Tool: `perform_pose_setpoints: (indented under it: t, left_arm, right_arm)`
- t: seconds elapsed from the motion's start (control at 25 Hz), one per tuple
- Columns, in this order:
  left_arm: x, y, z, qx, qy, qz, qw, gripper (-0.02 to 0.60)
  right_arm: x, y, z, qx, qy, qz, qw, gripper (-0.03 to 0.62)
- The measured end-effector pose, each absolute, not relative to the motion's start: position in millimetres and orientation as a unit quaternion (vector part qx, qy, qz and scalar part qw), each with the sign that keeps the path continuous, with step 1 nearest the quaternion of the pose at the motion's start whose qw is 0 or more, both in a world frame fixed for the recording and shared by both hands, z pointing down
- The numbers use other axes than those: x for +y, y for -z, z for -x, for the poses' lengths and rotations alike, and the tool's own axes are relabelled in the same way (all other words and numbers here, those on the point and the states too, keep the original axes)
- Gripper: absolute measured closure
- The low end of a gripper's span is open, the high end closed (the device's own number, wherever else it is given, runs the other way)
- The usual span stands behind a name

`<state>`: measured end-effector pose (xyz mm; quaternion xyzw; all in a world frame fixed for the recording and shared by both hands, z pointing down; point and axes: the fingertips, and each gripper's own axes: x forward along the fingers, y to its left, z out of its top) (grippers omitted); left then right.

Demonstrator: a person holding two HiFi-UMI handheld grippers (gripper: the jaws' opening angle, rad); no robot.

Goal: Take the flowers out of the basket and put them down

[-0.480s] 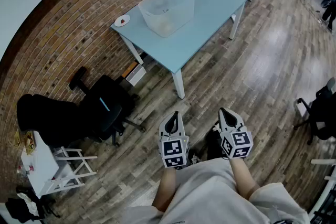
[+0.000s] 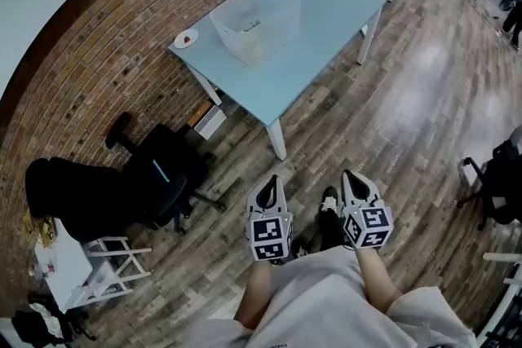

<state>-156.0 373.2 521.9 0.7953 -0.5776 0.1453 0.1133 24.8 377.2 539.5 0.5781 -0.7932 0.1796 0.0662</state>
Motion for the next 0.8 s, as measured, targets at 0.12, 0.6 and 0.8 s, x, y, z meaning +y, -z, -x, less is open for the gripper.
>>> perform_pose_setpoints:
  t: [0.12, 0.6, 0.8]
  left_arm:
    - [357, -522, 149, -0.574, -0.151, -0.797, 0.114, 0.563]
    - [272, -513, 123, -0.567, -0.149, -0.805, 0.095, 0.56]
    - [244, -514, 98, -0.559, -0.151, -0.811, 0.089, 0.561]
  right_arm:
    - [356, -539, -34, -0.788, -0.188, -0.584, 0.055, 0.576]
    - [266, -524, -52, -0.8, -0.174, -0.573, 0.041, 0.576]
    - [232, -523, -72, -0.809, -0.172, -0.561, 0.046, 0.576]
